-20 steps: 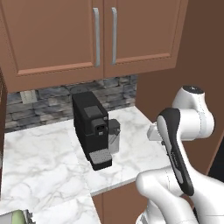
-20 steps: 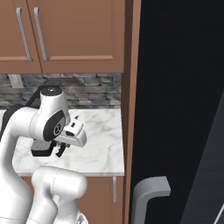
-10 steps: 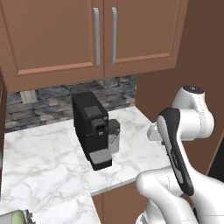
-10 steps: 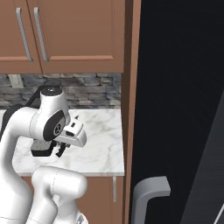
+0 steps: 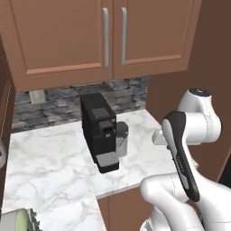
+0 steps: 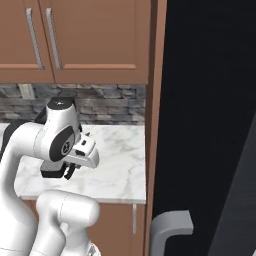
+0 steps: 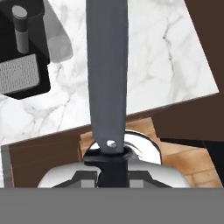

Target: Retrieve the butter from the fridge and place it on a plate on the dining table. Then retrieve the butter knife by the fridge and place it near the plate.

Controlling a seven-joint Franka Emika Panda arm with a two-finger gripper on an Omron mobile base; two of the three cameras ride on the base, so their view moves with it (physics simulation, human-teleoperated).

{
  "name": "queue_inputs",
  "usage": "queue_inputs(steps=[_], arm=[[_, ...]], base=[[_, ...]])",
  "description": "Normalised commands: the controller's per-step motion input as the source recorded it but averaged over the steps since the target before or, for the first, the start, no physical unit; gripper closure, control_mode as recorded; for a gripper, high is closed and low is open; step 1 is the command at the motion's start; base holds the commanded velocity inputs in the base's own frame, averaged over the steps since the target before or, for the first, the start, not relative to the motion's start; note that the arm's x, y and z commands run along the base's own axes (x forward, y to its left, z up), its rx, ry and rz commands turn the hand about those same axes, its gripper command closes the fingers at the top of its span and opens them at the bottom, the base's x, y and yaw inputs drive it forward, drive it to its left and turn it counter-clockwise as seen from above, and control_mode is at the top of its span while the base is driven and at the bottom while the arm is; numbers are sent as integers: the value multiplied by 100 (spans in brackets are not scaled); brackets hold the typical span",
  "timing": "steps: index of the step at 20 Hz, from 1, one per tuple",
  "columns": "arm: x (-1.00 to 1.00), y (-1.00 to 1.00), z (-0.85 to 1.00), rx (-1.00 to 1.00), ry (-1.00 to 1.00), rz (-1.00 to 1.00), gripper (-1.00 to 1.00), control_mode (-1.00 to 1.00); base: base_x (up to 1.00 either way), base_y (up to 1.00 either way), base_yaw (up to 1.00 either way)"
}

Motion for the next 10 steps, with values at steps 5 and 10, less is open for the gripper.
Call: queue_inputs(steps=[5, 10], arm=[[0, 0, 0, 0, 0, 0, 100, 100], [0, 0, 0, 0, 0, 0, 100, 100]], base=[[-18, -4, 23], [-26, 0, 35]])
